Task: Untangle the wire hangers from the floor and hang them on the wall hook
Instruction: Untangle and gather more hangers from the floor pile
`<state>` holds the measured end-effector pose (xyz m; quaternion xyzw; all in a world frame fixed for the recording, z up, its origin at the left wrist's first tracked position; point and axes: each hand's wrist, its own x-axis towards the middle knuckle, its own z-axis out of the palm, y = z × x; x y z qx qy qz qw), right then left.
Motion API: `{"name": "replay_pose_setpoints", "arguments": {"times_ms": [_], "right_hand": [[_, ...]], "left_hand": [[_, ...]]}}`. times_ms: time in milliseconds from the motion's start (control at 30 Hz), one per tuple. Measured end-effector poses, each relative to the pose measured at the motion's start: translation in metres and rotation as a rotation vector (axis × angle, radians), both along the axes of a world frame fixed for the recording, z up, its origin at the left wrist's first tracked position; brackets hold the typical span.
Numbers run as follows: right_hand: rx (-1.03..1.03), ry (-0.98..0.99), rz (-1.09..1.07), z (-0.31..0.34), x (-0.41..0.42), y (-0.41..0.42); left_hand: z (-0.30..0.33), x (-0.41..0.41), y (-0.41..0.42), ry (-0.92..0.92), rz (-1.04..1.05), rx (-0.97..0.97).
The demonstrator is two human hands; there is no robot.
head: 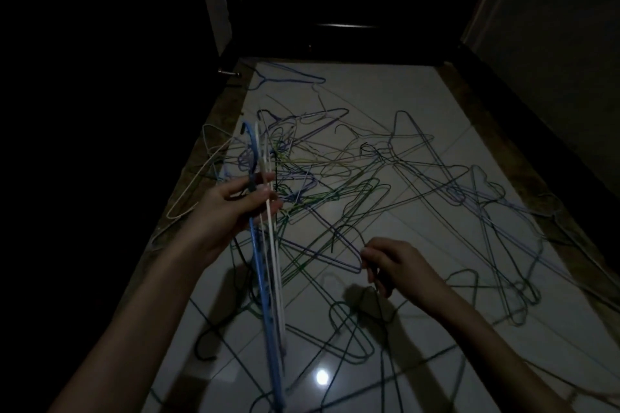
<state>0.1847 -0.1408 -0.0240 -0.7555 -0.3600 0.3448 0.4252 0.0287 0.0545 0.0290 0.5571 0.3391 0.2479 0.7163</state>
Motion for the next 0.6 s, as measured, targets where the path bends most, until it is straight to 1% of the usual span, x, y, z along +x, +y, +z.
{"name": "replay_pose_setpoints", "arguments": {"times_ms": [200,333,433,500,600], "right_hand": [[0.111,-0.017,-0.191,0.030,0.016,-0.006],[0.151,-0.165,-0.284,0.054,0.035,-0.005],[0.192,-0.202,-0.338,0.065,0.046,-0.005],[0.207,-0.195,-0.349,0.069,0.048,-0.004],[0.229,-0.070,-0.327,0.073,0.041,-0.001]], "left_hand": [[0.001,-0.004,-0.001,0.006,-0.003,-0.007],[0.005,-0.002,-0.002,0.012,0.007,0.004],[0.003,0.001,-0.003,0.040,0.018,0.023],[0.000,0.003,-0.002,0.037,0.032,0.012],[-0.002,0.005,-0.003,0.043,0.019,-0.004]]}}
